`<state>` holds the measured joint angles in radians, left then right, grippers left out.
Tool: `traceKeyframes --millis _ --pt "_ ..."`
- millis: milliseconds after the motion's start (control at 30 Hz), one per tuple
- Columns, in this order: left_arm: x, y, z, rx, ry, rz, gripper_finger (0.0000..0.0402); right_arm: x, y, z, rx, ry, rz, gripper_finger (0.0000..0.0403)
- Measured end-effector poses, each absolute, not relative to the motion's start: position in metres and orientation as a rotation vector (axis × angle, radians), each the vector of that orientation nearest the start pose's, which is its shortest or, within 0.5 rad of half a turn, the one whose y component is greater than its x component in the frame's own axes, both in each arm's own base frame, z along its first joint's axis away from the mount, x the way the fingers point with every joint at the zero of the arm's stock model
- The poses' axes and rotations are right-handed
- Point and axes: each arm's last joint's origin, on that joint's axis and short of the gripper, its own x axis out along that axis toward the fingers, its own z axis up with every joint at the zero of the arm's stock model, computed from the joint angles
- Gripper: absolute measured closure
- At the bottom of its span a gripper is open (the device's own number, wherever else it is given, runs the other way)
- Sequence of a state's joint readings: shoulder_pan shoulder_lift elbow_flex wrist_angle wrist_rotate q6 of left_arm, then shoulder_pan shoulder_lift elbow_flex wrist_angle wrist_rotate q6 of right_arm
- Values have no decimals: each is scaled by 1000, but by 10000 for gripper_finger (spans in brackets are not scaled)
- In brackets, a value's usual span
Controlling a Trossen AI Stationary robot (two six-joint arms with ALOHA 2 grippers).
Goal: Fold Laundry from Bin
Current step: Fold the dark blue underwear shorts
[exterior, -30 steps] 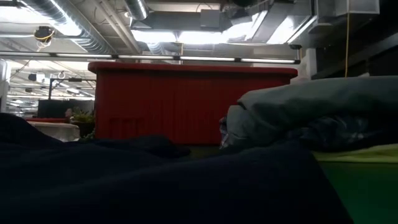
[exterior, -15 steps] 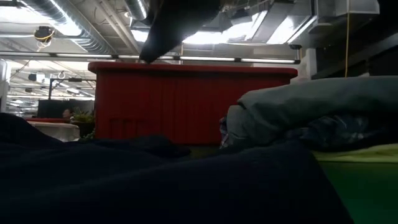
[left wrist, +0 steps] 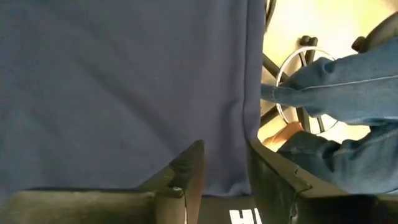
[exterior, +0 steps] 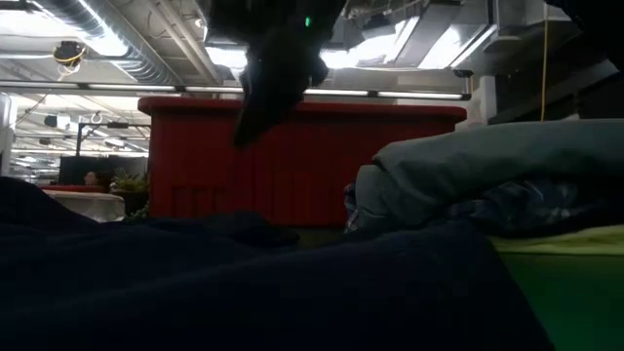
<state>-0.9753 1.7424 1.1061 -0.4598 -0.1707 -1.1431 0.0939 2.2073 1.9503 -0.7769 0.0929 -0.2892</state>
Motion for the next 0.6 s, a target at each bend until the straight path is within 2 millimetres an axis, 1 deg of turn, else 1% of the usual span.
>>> traceKeyframes --millis 67,133,200,300,400,467,600 --pt "193 -282 181 -400 1170 -96 291 478 28 226 -392 1044 100 210" --pt "191 -284 181 -410 1160 -83 294 481 14 221 -382 1043 75 205" --pt "189 -285 181 -405 1143 -77 296 483 1 218 -350 1045 78 204" --pt "188 -286 182 -401 1133 -78 297 488 -14 205 -282 1050 84 203" --pt "188 -286 182 -416 1132 -67 295 492 -22 190 -179 1067 99 203" --pt "188 -286 182 -422 1130 -60 293 493 -23 182 -125 1082 111 203" --pt "188 -285 182 -418 1121 -52 292 495 -25 168 -104 1110 115 203"
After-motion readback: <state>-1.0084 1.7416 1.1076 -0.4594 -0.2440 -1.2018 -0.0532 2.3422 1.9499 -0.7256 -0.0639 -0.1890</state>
